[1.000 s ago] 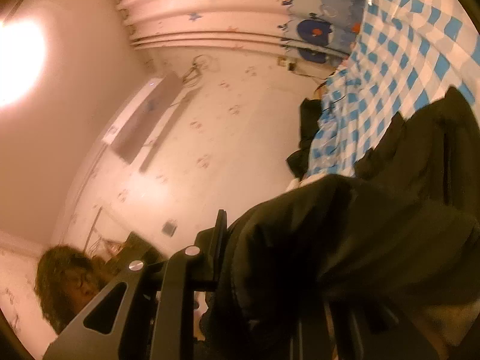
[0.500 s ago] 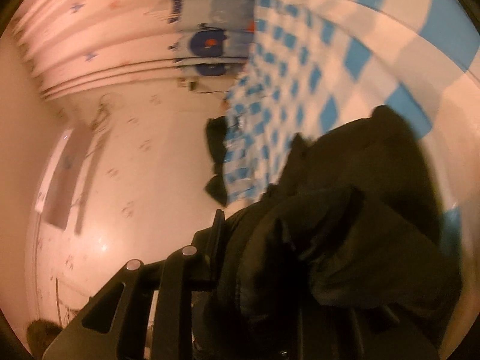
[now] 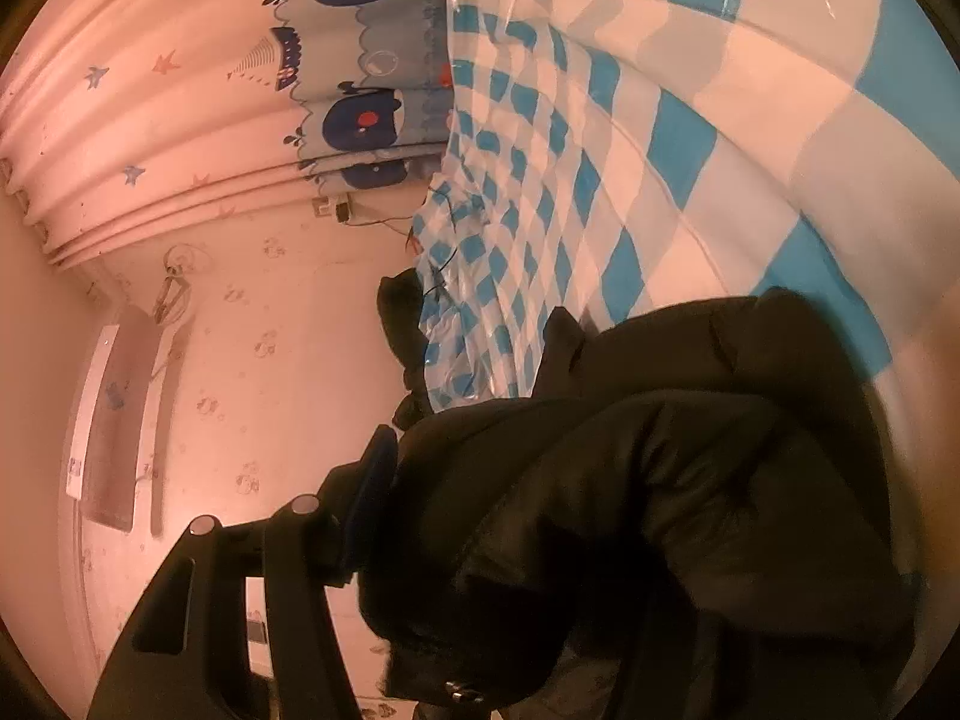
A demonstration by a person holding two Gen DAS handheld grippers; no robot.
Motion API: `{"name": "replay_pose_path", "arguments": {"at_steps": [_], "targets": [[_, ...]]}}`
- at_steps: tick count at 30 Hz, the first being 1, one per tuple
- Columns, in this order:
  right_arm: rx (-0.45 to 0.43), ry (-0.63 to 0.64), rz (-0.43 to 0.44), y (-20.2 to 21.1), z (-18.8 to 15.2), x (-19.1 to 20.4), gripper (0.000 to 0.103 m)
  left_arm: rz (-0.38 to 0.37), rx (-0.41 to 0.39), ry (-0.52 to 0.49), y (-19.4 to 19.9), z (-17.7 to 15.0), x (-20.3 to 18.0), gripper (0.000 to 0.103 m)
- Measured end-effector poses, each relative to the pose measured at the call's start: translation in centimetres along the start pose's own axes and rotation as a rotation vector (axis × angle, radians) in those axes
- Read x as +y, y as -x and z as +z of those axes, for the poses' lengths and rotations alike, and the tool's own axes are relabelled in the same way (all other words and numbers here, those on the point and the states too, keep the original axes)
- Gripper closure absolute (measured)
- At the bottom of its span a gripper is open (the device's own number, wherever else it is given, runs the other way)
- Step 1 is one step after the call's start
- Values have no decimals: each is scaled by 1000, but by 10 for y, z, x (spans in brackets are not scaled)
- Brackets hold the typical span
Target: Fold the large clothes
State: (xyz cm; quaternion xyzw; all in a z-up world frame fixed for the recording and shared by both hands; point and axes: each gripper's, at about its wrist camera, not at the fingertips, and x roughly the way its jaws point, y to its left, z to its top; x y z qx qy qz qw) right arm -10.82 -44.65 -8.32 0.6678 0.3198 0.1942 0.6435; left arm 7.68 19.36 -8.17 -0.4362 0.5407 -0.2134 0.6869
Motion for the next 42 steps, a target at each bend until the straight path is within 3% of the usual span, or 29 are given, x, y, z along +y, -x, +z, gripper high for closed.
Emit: {"name": "replay_pose_path", "arguments": {"at_steps": [1,4,7,9,11,13,17,20,21,23,26,28,29,31,33,35,37,41,42], "targets": [[2,12,-8,-2,1,4,43,-6,-10,-7,2,2,-6,53],[6,27,-40,-7,5,10,41,4,-24,-13,0,13,-21,37],[5,21,-93,-14,14,8,41,19,-5,14,-11,24,-26,27],[-3,7,-119,-18,19,6,41,-18,5,56,-15,29,-29,19],[-11,1,-112,-19,19,10,35,-96,-5,86,-9,29,-32,17],[-27,10,-46,-16,15,18,27,-238,-13,74,2,29,-40,11],[-19,44,-43,-13,11,24,26,-257,17,-8,8,27,-56,10],[-33,39,-45,-9,11,26,26,-300,-39,74,16,32,-46,8],[-41,37,-43,-8,11,27,25,-275,-27,117,11,36,-41,8],[-43,50,-58,-7,9,32,25,-177,-24,70,7,34,-50,8],[-22,192,-169,-12,-1,59,25,-220,-82,-39,22,22,-69,8],[8,340,-272,-21,-14,82,25,-250,-167,-192,39,10,-92,8],[16,394,-318,-26,-20,90,25,-214,-181,-249,43,6,-103,8],[36,521,-417,-40,-33,106,25,-187,-150,-311,40,-3,-116,8],[63,630,-492,-59,-47,116,25,-126,-130,-461,32,-27,-134,8],[68,722,-580,-78,-55,117,25,-10,-69,-616,2,-55,-149,8],[58,760,-665,-98,-55,107,25,65,-24,-659,-29,-66,-149,8],[36,754,-790,-121,-35,75,25,219,-4,-625,-90,-56,-124,8],[38,745,-807,-125,-28,66,25,229,-1,-605,-100,-50,-117,8]]}}
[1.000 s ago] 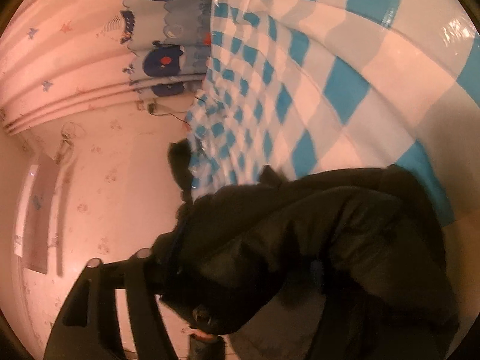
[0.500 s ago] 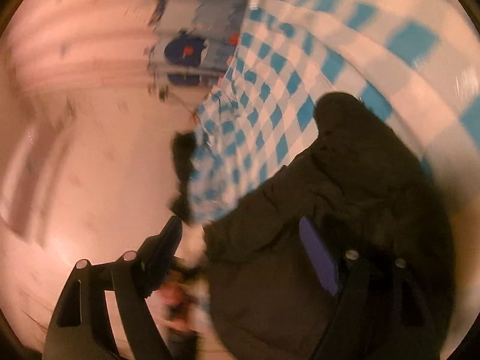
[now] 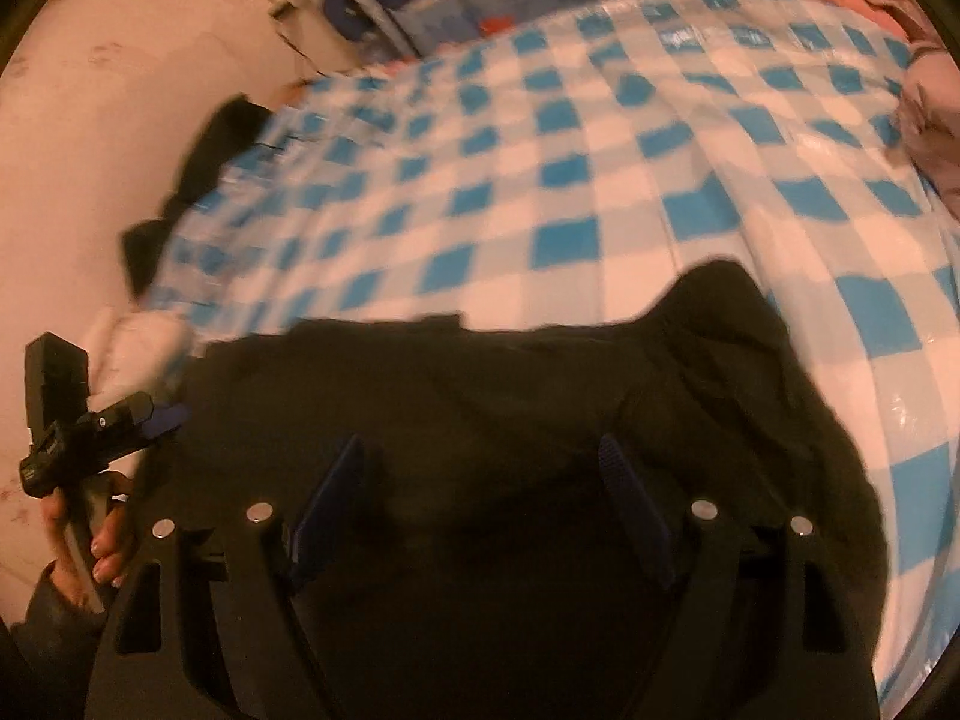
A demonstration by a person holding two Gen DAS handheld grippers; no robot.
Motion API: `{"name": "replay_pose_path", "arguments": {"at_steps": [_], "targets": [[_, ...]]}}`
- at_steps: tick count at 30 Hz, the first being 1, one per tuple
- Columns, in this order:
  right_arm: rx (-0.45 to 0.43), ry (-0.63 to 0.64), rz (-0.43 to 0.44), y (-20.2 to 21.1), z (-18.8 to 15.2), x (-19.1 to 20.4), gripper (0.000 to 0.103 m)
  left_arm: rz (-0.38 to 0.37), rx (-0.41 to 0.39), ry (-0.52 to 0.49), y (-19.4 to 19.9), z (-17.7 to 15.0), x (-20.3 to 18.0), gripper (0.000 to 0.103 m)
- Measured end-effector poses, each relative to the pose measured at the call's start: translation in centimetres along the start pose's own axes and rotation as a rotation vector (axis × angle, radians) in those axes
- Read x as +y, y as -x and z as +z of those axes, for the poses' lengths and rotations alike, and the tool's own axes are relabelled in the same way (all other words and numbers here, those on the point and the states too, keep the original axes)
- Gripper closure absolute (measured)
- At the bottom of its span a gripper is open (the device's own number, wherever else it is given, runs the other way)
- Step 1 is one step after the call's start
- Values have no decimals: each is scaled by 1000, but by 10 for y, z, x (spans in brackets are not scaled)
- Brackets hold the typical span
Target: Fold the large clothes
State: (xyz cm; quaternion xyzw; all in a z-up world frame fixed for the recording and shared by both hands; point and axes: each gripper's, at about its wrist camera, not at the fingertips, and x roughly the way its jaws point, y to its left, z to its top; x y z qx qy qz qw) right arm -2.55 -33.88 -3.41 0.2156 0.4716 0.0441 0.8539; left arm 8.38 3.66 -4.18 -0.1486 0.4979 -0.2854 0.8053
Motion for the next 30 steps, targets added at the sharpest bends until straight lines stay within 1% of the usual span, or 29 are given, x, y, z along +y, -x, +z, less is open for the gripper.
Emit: {"name": "replay_pose_path", "arguments": {"at_steps": [2,6,10,12,13,14,15,16,17,18,19,21,22,23,24,25,27,30], "targets": [[8,-9,-21,-17,3,-13,25,30,3,26,-18,3,10,8],[20,-72,1,-41,11,-39,25,34,-9,28,-37,4,21,8],[42,-81,0,-53,13,-45,25,43,-9,24,-50,-1,26,8],[58,-73,-20,-50,13,-42,25,55,13,34,-47,1,24,8],[61,-68,-43,-45,14,-39,25,57,15,56,-41,2,24,8],[27,-61,-40,-29,15,-31,25,36,-1,91,-27,2,23,8],[0,-49,-15,-17,14,-24,25,19,-26,97,-15,2,21,8],[-29,-25,-1,-5,14,-16,25,17,-68,75,1,0,16,8],[-60,13,-5,8,11,-5,22,36,-106,41,14,-3,11,8],[-74,43,-14,12,8,1,16,56,-132,18,21,-5,9,8],[-72,59,-29,11,6,5,16,79,-147,2,24,-8,10,8],[-20,82,-81,-10,-3,1,16,125,-137,10,16,-14,21,8],[16,50,-71,-26,-10,-10,16,133,-123,32,10,-17,31,8],[6,22,-53,-32,-13,-17,16,126,-110,57,2,-20,41,8],[-15,4,-45,-34,-14,-21,16,101,-116,81,-2,-23,49,8],[-20,8,-51,-34,-15,-21,16,94,-132,80,-4,-25,52,8],[-24,28,-62,-39,-16,-20,15,95,-140,66,-11,-29,54,8],[3,29,-72,-44,-14,-21,15,111,-112,63,-19,-27,54,8]]}}
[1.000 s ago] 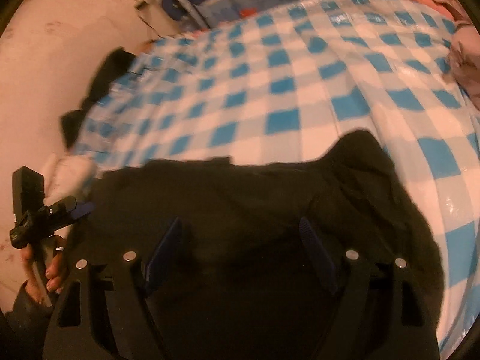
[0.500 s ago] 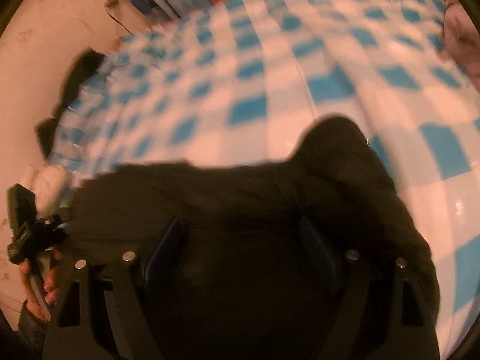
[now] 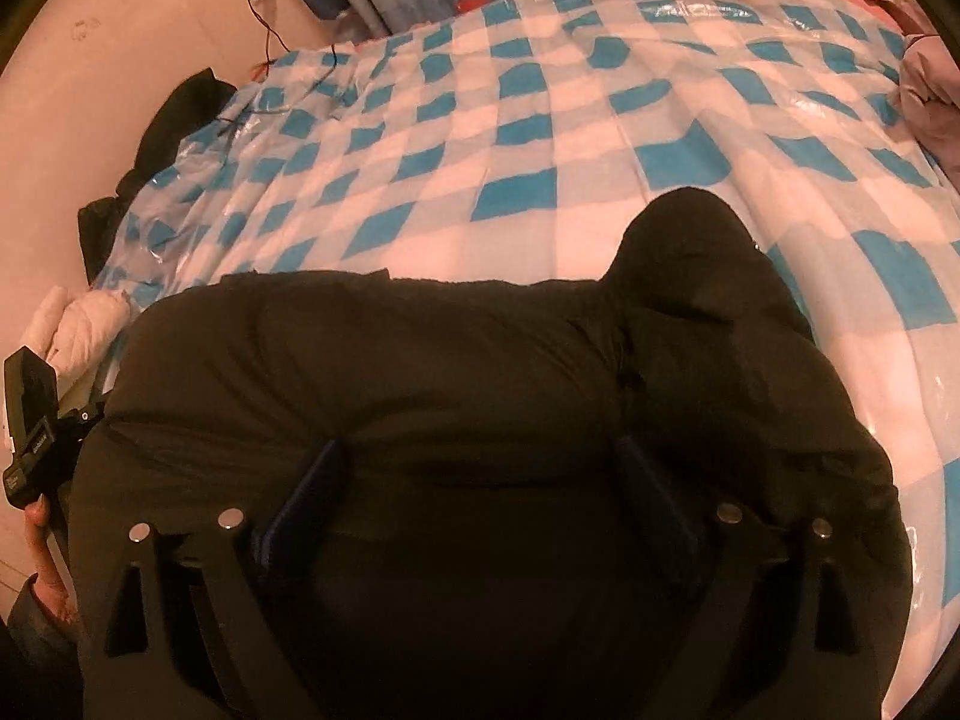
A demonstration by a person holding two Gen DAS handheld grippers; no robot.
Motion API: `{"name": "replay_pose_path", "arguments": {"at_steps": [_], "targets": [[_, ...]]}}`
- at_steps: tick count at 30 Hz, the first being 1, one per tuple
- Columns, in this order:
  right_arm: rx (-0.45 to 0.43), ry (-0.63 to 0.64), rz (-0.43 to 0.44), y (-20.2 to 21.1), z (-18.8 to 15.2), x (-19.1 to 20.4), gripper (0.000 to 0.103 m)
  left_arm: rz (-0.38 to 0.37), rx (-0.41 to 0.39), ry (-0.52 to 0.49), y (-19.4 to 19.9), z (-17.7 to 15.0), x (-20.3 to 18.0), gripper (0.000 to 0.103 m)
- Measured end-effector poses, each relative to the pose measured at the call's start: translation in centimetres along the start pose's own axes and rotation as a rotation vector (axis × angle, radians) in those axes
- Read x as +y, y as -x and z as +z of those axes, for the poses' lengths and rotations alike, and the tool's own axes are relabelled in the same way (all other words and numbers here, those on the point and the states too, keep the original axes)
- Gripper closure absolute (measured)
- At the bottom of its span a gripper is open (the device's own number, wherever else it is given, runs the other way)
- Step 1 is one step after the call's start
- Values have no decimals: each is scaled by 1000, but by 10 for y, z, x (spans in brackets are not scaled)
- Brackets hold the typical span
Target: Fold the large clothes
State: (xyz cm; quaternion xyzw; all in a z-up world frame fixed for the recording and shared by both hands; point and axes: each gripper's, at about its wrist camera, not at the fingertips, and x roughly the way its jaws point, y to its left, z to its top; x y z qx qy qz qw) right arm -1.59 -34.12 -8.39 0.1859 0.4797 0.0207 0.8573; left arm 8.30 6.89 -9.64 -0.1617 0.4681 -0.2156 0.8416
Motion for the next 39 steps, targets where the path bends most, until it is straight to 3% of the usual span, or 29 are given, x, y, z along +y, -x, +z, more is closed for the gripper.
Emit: {"name": "replay_pose_path", "arguments": {"at_steps": [3,7,9,12,15,17,20,24,27,29,32,37,39], "targets": [[48,-1,-35,13,4,6,15,-29,1,69,29,4,7,8],[-50,17,139,84,-14,43,15,-119,-123,142,133,-7,31,8],[-96,171,186,118,-38,88,12,-121,-145,181,175,-22,51,8],[-53,437,251,141,-96,162,11,-111,-126,277,214,-56,85,8],[7,625,276,139,-147,217,11,-99,-94,377,229,-95,113,8],[48,765,260,131,-180,254,11,-138,-70,459,227,-118,128,8],[62,916,201,117,-212,293,11,-225,-22,578,209,-147,141,8],[73,1071,75,92,-236,329,11,-320,-6,643,189,-165,140,8],[112,1065,68,75,-230,334,11,-358,-33,679,180,-163,141,8],[135,989,141,74,-218,333,11,-397,-89,698,182,-153,144,8],[125,884,193,77,-203,329,11,-394,-127,652,180,-129,149,8],[144,795,203,73,-189,319,11,-462,16,526,150,-106,152,8],[153,754,209,70,-183,311,11,-525,86,448,142,-102,141,8]]}}
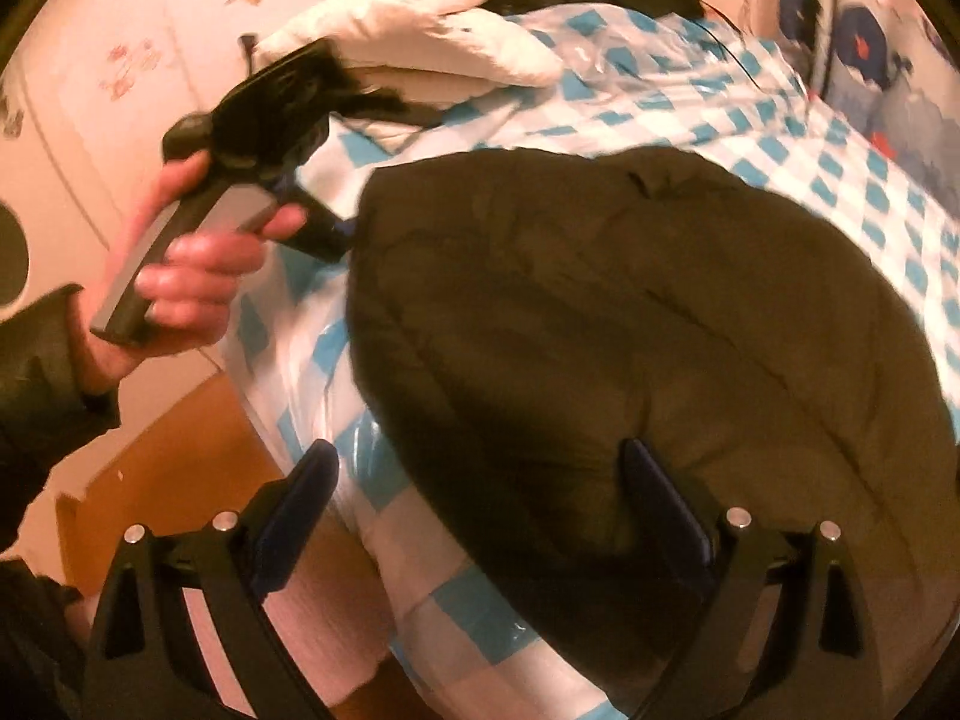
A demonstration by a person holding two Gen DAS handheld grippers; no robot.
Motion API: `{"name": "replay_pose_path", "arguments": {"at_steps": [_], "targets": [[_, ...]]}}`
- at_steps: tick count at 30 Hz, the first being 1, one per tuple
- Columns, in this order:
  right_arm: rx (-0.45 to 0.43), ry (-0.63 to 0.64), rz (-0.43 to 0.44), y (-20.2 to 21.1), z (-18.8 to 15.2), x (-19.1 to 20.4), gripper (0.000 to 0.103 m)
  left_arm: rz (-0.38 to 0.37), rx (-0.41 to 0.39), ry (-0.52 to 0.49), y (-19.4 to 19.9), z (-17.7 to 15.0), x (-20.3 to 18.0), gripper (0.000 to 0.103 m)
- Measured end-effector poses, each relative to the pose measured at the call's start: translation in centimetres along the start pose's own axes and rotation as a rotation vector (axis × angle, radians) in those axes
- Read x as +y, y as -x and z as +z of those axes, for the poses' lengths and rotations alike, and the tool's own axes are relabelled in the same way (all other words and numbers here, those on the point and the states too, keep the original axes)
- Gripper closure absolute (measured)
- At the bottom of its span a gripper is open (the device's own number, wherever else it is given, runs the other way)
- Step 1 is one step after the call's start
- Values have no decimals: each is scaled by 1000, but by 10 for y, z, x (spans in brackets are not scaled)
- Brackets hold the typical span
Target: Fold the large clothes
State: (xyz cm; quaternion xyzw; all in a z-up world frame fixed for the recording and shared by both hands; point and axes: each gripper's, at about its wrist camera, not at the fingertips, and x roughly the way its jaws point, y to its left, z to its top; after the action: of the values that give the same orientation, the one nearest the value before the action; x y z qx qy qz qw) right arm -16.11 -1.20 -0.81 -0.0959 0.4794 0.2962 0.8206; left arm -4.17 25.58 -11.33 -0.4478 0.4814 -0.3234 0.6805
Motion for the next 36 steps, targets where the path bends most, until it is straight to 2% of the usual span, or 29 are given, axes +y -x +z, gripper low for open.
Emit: {"name": "replay_pose_path", "arguments": {"at_steps": [2,3,6,12,14,17,19,23,25,27,28,29,32,34,36], "targets": [[2,-27,0,1,-1,-7,11,-25,96,-83,-9,-6,-14,8],[7,-39,-5,0,-2,-11,11,-18,157,-153,-12,-12,-28,8],[22,-71,-14,-1,-4,-22,11,4,266,-259,-10,-21,-53,8],[24,-141,-7,-1,-5,-32,11,72,355,-355,4,-24,-83,8],[9,-142,-6,3,-3,-28,11,145,351,-365,5,-24,-82,8],[-21,-43,-5,9,1,-5,9,225,304,-328,5,-13,-64,8],[-16,38,-9,9,4,14,9,234,258,-290,2,-4,-53,8],[24,136,-56,-5,8,37,9,128,200,-199,-10,7,-25,8],[57,213,-115,-17,10,48,9,20,237,-182,-19,1,-22,8],[87,264,-172,-28,8,54,9,-26,316,-237,-28,-13,-36,8],[101,264,-207,-35,11,52,9,-7,348,-271,-26,-14,-42,8],[99,233,-204,-38,14,44,9,19,376,-302,-27,-19,-48,8],[38,-15,-100,-29,23,4,9,90,437,-355,-19,-29,-61,8],[9,-82,-85,-20,23,-6,9,99,407,-341,-1,-30,-62,8],[-3,-3,-85,-13,18,6,9,97,348,-310,17,-30,-57,8]]}}
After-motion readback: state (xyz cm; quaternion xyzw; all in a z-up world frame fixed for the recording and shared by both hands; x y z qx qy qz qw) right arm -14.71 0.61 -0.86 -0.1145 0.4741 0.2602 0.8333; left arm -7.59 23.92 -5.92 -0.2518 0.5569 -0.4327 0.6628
